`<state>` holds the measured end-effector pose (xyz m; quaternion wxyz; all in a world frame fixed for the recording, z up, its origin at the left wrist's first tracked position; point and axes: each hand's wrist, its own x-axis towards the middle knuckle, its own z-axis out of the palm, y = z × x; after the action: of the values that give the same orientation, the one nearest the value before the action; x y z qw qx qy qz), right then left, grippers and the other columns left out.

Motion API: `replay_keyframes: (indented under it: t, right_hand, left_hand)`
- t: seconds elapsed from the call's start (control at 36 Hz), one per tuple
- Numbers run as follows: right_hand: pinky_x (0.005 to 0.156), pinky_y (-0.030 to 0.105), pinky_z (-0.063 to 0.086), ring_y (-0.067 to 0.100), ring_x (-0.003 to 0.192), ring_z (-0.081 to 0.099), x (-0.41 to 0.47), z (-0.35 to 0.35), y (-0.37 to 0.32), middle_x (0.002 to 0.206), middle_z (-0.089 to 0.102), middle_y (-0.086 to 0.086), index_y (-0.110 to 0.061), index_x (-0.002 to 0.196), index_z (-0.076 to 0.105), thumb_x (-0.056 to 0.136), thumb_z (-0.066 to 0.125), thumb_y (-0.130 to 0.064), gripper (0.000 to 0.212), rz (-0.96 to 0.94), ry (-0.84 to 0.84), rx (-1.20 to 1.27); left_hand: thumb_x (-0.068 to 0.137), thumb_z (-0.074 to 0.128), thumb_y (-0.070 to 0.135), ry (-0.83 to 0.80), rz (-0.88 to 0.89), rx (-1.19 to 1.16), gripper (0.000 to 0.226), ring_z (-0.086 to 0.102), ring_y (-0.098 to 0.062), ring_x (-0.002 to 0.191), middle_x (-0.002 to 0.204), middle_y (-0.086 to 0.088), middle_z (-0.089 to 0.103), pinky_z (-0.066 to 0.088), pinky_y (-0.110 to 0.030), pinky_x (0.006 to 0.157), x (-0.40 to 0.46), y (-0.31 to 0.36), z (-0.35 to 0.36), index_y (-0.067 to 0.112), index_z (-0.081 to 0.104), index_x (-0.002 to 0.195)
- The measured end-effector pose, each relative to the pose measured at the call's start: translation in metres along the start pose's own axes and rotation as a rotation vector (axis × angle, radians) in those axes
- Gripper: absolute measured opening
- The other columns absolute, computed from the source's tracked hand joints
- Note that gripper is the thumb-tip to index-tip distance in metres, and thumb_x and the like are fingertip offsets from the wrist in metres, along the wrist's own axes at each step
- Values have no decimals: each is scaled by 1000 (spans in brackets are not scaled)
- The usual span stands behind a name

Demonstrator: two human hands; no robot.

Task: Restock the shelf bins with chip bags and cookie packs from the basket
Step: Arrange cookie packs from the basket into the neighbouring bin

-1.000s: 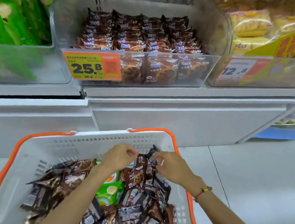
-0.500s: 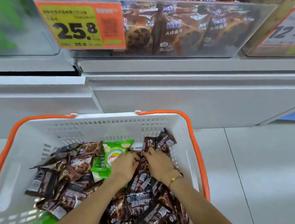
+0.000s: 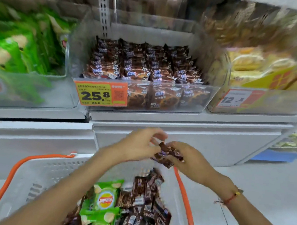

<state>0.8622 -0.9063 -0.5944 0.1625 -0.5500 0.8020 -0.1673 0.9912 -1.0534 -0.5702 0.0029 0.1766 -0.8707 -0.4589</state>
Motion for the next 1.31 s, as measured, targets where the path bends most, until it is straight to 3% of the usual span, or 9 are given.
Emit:
replay_keyframes:
  t: [0.14,0.25,0.42,0.53,0.67,0.81,1.0,1.17,1.31]
  right_hand:
    - [76,16,40,9,100,55,-6,-89,-18,114,62,-8,-21,124,58,94,59,-27,31,1,180,30]
    - [86,26,43,12,108,58,-7,-136,-27,117,64,-7,-19,124,60,92,62,-23,32,-23,317,30]
    - [80,20,39,10,96,57,1,-173,-27,103,63,-10,-16,117,63,87,67,-19,30,0,625,83]
    - [84,30,49,12,89,63,8,-187,-23,96,66,-13,-18,114,63,88,66,-16,26,-24,669,169]
    - [87,33,52,8,92,66,21,-199,-17,98,68,-11,-20,107,58,89,65,-19,20,-22,640,321]
    - [84,22,53,6,93,66,32,-206,-17,101,69,-4,-5,110,58,89,65,-16,24,-45,566,406]
    - [86,30,55,11,90,67,51,-218,-22,95,68,-1,-19,99,58,85,70,-11,20,-120,375,221]
    - [86,35,55,9,81,70,80,-239,-34,85,75,0,-26,85,66,77,79,-14,19,-79,109,-90]
    - [81,23,52,5,77,68,92,-257,-50,84,74,-3,-26,85,70,75,81,-20,16,-50,-93,-277]
  left_hand:
    - [88,57,4,261,282,-29,25,61,6,84,93,14,67,46,-11,80,5,84,-70,26,63,98]
    - [92,58,13,370,288,84,17,63,-1,86,93,9,69,49,-18,80,29,111,-107,21,70,101]
    - [89,66,26,103,180,443,16,64,-12,99,107,2,72,51,-37,92,87,119,-124,21,75,102]
    - [84,72,34,-79,144,495,22,64,-9,91,99,9,73,52,-30,85,108,122,-119,22,76,102]
    - [72,78,50,-68,151,709,28,50,0,68,66,26,56,40,-24,62,123,131,-116,33,76,94]
    - [79,76,41,10,187,770,15,60,-9,87,86,16,67,40,-27,65,128,126,-112,29,76,89]
    - [78,77,34,17,110,496,8,58,-2,83,75,28,63,50,-31,74,131,109,-120,30,77,84]
    - [72,82,34,2,129,465,28,45,-12,58,57,6,55,35,-28,60,137,102,-123,25,62,54]
    - [82,74,16,-105,213,266,16,53,5,57,68,17,68,43,-13,62,127,101,-128,4,76,93]
